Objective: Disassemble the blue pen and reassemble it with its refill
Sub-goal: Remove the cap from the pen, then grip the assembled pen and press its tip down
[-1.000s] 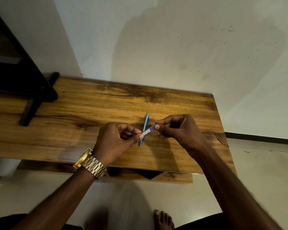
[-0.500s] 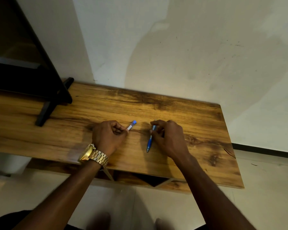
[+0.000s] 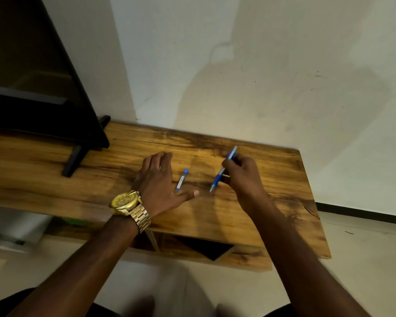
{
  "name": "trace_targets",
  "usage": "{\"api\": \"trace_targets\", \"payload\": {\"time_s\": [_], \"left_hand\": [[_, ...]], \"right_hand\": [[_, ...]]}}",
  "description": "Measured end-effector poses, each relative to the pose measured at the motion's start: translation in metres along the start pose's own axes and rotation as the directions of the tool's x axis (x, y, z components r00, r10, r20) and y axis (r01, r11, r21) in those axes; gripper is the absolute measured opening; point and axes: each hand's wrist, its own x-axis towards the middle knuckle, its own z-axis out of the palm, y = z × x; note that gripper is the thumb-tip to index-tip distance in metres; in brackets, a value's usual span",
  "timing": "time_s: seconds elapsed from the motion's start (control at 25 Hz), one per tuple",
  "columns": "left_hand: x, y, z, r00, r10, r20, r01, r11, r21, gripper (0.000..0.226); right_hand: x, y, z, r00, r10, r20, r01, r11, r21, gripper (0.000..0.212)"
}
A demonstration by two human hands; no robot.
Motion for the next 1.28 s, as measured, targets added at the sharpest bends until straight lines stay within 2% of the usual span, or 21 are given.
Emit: {"api": "trace_targets", "payload": {"time_s": [0.04, 0.12, 0.2, 0.24, 0.32, 0.48, 0.64, 0.92, 1.08, 1.28], "left_hand": [[-0.004, 0.0, -0.006, 1.0, 0.025, -0.013, -0.025, 1.0, 0.011, 0.139], [-0.015, -0.001, -0.006, 0.999, 0.028, -0.037, -0.028, 1.0, 0.003, 0.145], [-0.022, -0.001, 0.005, 1.0, -0.013, 0.007, 0.013, 1.0, 0.013, 0.149], [-0.025, -0.001, 0.015, 0.999, -0.032, 0.041, 0.032, 0.999, 0.019, 0.15], [-0.028, -0.006, 0.036, 0.996, -0.057, 0.066, 0.055, 0.998, 0.034, 0.149], [-0.026, -0.019, 0.063, 0.998, -0.043, 0.047, 0.039, 0.996, 0.075, 0.144], [-0.022, -0.022, 0.072, 0.999, -0.035, 0.018, 0.033, 0.995, 0.093, 0.145], [-0.019, -0.022, 0.071, 0.998, -0.047, 0.051, 0.043, 0.996, 0.079, 0.147], [-0.019, -0.022, 0.072, 0.997, -0.044, 0.056, 0.039, 0.995, 0.089, 0.147], [-0.018, -0.024, 0.075, 0.999, -0.041, 0.032, 0.037, 0.994, 0.105, 0.146]], "right_hand": [[-0.004, -0.006, -0.005, 1.0, -0.006, 0.009, 0.004, 0.973, 0.231, 0.018], [-0.014, -0.014, -0.011, 0.998, -0.029, 0.047, -0.006, 0.786, 0.619, 0.014], [-0.021, -0.015, -0.015, 0.994, -0.037, 0.104, -0.064, 0.568, 0.82, 0.019], [-0.024, -0.013, -0.017, 0.991, -0.054, 0.125, -0.082, 0.5, 0.862, 0.023], [-0.027, -0.012, -0.017, 0.982, -0.088, 0.17, -0.11, 0.468, 0.877, 0.035], [-0.027, -0.009, -0.008, 0.968, -0.071, 0.241, -0.176, 0.496, 0.85, 0.064], [-0.027, -0.013, 0.001, 0.965, -0.071, 0.254, -0.185, 0.505, 0.843, 0.063], [-0.041, -0.027, 0.0, 0.956, -0.148, 0.255, -0.182, 0.386, 0.904, 0.067], [-0.045, -0.021, -0.003, 0.951, -0.152, 0.268, -0.183, 0.42, 0.889, 0.063], [-0.045, -0.017, -0.005, 0.934, -0.195, 0.298, -0.209, 0.379, 0.902, 0.062]]}}
